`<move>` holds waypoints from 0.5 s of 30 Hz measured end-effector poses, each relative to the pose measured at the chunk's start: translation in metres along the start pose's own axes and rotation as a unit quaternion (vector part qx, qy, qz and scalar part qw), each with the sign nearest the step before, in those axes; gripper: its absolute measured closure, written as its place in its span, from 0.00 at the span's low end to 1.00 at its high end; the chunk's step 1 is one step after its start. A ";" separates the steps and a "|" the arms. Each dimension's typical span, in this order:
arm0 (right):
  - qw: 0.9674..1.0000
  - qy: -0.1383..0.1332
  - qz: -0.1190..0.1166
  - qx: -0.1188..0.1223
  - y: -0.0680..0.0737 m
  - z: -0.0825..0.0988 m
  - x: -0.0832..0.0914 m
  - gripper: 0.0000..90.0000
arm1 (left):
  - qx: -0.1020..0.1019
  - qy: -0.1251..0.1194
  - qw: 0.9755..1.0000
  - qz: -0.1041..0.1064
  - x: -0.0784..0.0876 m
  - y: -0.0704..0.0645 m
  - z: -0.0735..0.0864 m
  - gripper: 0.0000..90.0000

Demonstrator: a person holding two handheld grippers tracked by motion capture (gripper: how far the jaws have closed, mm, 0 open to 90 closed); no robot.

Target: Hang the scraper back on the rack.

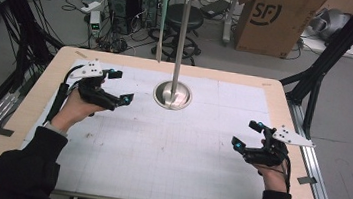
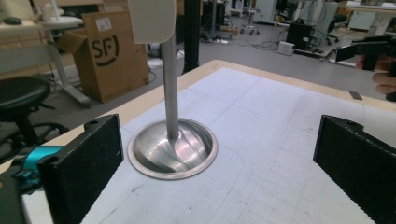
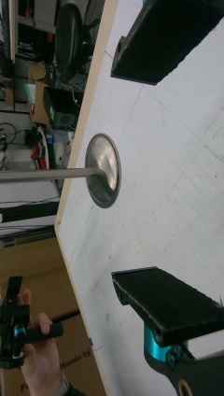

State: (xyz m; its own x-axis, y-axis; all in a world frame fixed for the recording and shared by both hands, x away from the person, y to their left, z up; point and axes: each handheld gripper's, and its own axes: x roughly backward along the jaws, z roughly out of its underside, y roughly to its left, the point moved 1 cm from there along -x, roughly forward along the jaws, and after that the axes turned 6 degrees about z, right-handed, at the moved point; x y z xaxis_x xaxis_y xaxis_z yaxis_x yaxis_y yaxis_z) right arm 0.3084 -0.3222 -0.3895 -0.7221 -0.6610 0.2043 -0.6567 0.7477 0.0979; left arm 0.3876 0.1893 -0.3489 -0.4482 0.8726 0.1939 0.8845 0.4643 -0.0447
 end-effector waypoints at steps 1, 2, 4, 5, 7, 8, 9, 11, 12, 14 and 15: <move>1.000 0.000 0.000 0.000 0.000 0.000 0.000 0.04 | -0.001 -0.002 1.000 -0.001 0.003 -0.001 0.003 0.02; 1.000 0.000 0.000 0.000 0.000 0.000 0.000 0.04 | -0.003 -0.005 1.000 -0.005 0.006 -0.003 0.007 0.02; 1.000 0.001 -0.001 0.000 0.000 0.000 -0.001 0.04 | -0.003 -0.007 1.000 -0.011 0.011 -0.005 0.015 0.02; 1.000 0.001 -0.001 0.000 0.000 0.000 -0.001 0.04 | 0.000 -0.010 1.000 -0.014 0.013 -0.006 0.019 0.02; 1.000 0.001 0.000 0.000 0.000 0.001 -0.002 0.04 | 0.001 -0.013 1.000 -0.022 0.019 -0.008 0.026 0.02; 1.000 0.003 0.000 -0.001 0.000 0.001 -0.002 0.04 | 0.002 -0.010 1.000 -0.024 0.021 -0.009 0.029 0.02; 1.000 0.003 0.000 0.001 0.000 0.001 -0.003 0.04 | -0.001 -0.012 1.000 -0.028 0.023 -0.011 0.032 0.02; 1.000 0.003 0.000 0.000 -0.001 0.001 -0.003 0.04 | 0.000 -0.010 0.999 -0.032 0.027 -0.014 0.038 0.02; 1.000 0.003 0.001 -0.001 0.000 0.001 -0.004 0.04 | -0.001 -0.003 0.999 -0.033 0.029 -0.015 0.039 0.02; 1.000 0.003 0.002 -0.001 -0.001 0.001 -0.004 0.04 | -0.010 -0.010 0.999 -0.037 0.033 -0.018 0.042 0.02; 1.000 0.003 0.002 -0.001 -0.001 0.001 -0.004 0.04 | -0.007 -0.013 0.999 -0.036 0.035 -0.020 0.044 0.02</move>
State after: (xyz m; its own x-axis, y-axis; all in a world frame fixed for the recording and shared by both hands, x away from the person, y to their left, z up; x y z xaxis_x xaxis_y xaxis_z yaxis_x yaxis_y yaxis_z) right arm 0.3114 -0.3204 -0.3915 -0.7241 -0.6568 0.2103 -0.6528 0.7511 0.0981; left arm 0.3488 0.2177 -0.3842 -0.5135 0.8411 0.1700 0.8517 0.5237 -0.0184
